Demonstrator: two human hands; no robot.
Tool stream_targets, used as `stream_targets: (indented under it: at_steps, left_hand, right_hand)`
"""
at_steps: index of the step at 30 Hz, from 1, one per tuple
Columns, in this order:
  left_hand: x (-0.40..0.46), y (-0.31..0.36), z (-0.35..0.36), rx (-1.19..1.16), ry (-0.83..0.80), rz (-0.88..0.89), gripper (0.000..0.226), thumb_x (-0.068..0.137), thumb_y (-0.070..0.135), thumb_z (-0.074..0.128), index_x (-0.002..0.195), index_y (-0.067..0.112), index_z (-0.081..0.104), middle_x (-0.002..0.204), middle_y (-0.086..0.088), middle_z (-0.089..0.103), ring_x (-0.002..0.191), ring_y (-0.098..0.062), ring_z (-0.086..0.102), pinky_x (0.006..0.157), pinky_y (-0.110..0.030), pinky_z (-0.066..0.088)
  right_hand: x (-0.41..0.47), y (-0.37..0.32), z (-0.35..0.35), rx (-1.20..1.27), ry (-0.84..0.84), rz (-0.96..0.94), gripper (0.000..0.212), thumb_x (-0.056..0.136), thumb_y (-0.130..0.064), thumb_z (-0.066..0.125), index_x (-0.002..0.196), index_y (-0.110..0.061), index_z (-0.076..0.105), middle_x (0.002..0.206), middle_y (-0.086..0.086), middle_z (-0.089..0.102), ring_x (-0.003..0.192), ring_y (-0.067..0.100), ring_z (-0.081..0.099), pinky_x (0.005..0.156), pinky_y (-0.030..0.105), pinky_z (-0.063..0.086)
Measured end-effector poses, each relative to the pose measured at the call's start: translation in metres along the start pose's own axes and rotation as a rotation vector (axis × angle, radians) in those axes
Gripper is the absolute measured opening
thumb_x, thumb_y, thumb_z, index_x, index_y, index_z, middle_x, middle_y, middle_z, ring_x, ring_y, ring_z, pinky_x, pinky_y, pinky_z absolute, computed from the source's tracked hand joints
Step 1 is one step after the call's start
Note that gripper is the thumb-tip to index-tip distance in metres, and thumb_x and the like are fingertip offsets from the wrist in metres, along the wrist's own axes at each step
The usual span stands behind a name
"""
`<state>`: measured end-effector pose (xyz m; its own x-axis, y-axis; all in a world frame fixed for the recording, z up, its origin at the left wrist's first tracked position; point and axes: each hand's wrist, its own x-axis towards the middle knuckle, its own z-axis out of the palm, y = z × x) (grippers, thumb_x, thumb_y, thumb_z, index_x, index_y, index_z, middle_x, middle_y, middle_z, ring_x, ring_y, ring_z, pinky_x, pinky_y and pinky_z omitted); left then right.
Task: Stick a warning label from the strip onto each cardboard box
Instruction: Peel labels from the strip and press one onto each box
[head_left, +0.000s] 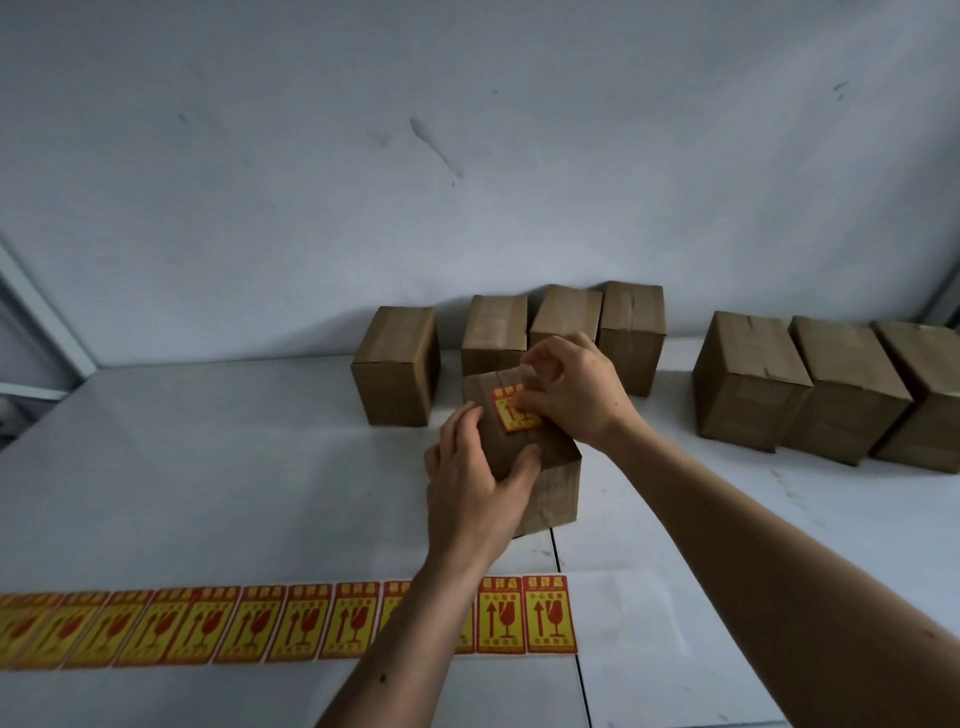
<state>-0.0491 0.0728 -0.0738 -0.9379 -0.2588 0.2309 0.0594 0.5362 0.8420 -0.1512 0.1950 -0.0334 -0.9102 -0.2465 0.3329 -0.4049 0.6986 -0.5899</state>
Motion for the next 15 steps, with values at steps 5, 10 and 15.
stream_targets:
  at_steps: [5, 10, 15]
  left_hand:
    - [0.001, 0.001, -0.001, 0.028, -0.023, -0.012, 0.073, 0.083, 0.052, 0.063, 0.143, 0.03, 0.029, 0.149, 0.012, 0.027, 0.131, -0.014, 0.028, 0.099, -0.042, 0.047]
    - [0.001, -0.001, -0.007, 0.023, -0.063, -0.015, 0.079, 0.08, 0.056, 0.065, 0.145, 0.032, 0.027, 0.152, 0.013, 0.026, 0.136, -0.013, 0.023, 0.102, -0.034, 0.037]
    - [0.001, -0.004, -0.012, 0.028, -0.084, -0.011, 0.083, 0.077, 0.058, 0.066, 0.145, 0.032, 0.028, 0.153, 0.013, 0.027, 0.137, -0.011, 0.022, 0.098, -0.027, 0.03]
  right_hand:
    - [-0.001, -0.001, 0.004, -0.111, -0.038, -0.106, 0.019, 0.086, -0.031, 0.067, 0.104, -0.029, 0.073, 0.116, 0.001, 0.053, 0.11, 0.02, 0.046, 0.093, 0.042, 0.046]
    - [-0.012, 0.006, -0.002, -0.078, -0.182, -0.084, 0.028, 0.084, -0.046, 0.064, 0.112, -0.043, 0.068, 0.118, -0.001, 0.047, 0.111, 0.02, 0.038, 0.096, 0.039, 0.04]
    - [-0.013, 0.005, -0.002, 0.071, -0.256, -0.051, 0.025, 0.081, -0.044, 0.069, 0.106, -0.047, 0.069, 0.126, -0.001, 0.043, 0.119, 0.021, 0.032, 0.103, 0.042, 0.034]
